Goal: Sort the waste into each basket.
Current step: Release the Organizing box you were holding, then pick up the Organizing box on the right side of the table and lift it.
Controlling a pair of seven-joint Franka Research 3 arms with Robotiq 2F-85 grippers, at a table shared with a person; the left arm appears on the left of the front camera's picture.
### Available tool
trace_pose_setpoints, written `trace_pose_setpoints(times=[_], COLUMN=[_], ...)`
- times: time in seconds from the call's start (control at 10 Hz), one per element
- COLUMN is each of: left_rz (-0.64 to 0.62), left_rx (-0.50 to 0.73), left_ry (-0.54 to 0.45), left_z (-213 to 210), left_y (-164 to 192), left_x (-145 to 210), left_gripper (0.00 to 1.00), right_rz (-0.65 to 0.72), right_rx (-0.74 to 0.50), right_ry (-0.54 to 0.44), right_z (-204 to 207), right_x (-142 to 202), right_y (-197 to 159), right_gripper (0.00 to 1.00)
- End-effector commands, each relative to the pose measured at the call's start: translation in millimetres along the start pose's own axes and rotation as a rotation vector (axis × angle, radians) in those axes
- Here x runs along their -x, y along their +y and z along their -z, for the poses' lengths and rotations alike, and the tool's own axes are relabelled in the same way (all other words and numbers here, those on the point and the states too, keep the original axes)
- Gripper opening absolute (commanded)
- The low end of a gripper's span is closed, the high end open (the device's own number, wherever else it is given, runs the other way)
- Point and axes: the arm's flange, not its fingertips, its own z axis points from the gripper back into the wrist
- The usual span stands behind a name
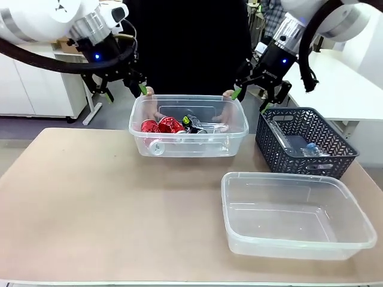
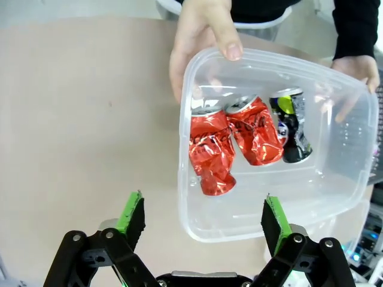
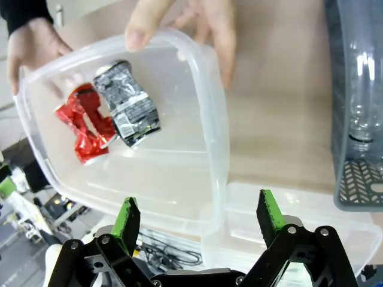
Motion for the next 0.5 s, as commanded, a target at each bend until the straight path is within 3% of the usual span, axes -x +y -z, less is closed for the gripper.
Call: trace_pose_setpoints(times=[0.0, 0.4], left_rz=[-0.002, -0.002], left_rx=[-0.023, -0.023], left_ry=[-0.013, -0.013], left_z=[-4.0, -4.0], left_y=[-3.1, -3.1], left_x=[0.4, 0.4], left_gripper=[1.0, 1.0], right_rz=[0.0, 0.0], right_rx=[-0.002, -0.002], right_ry=[-0.002, -0.002], right_z=[-1.2, -1.2], right_x=[-0.2, -0.2], right_y=[0.8, 0.8], right_gripper=[1.0, 1.0])
